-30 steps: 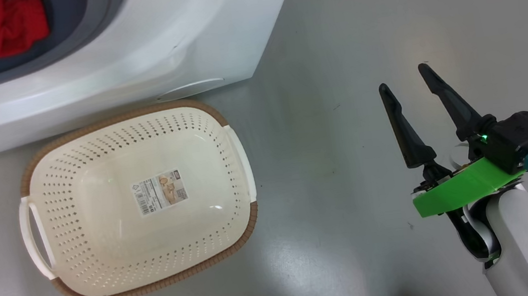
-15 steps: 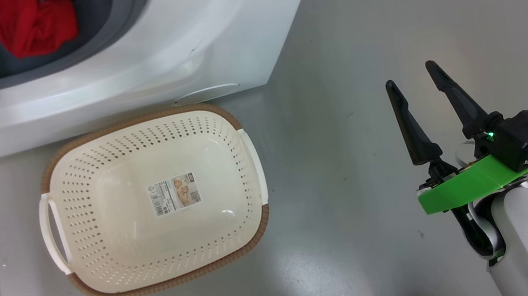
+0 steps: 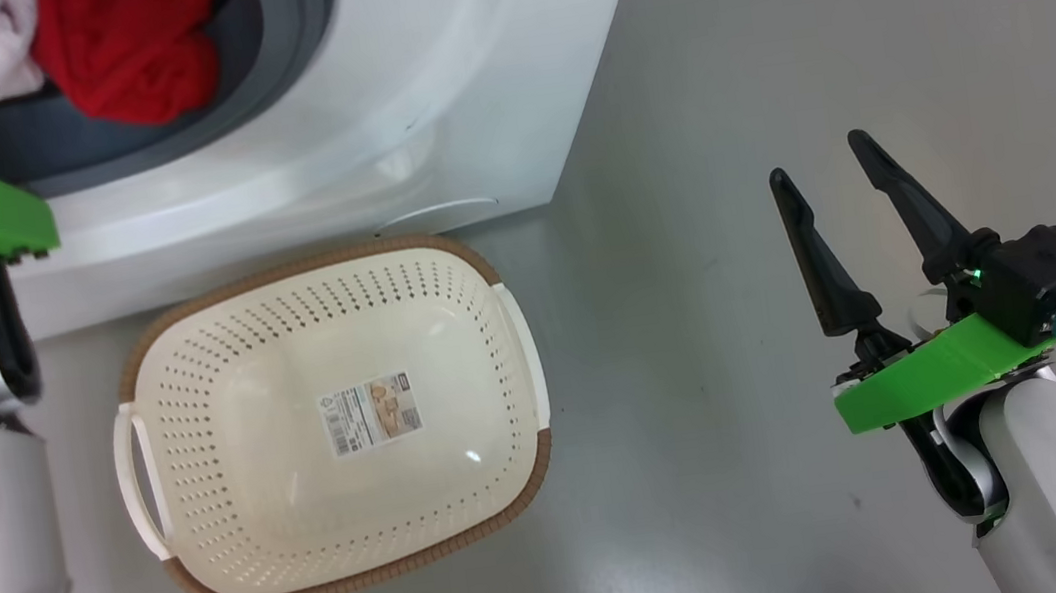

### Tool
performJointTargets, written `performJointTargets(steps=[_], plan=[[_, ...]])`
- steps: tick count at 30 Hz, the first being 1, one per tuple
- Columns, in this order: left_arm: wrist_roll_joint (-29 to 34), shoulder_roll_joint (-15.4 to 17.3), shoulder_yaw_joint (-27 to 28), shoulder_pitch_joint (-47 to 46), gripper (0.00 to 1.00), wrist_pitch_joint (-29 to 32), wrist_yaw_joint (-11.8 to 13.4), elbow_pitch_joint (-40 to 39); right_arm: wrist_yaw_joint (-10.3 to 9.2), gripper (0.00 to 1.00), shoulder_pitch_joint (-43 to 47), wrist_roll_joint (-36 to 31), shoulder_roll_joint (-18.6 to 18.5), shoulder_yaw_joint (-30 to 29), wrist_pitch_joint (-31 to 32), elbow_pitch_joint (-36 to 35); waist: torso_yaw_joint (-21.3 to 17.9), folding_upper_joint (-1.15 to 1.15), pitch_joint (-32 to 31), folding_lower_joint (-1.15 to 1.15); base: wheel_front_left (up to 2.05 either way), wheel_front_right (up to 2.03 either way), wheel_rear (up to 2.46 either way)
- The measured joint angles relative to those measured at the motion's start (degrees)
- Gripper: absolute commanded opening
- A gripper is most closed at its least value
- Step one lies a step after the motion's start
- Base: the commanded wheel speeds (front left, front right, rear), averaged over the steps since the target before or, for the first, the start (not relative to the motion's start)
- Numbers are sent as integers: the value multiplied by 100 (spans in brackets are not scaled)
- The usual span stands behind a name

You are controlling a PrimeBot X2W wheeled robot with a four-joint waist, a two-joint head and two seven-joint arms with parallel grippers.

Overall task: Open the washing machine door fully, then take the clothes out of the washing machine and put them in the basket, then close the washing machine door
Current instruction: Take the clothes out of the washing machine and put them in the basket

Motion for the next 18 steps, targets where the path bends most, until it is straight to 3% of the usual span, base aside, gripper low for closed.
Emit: performJointTargets(steps=[18], plan=[[112,-249,37,1306,0,-24,-249,-1456,0,100,282,0,-4,2,0,132,31,0,-772,0,0,0,0]])
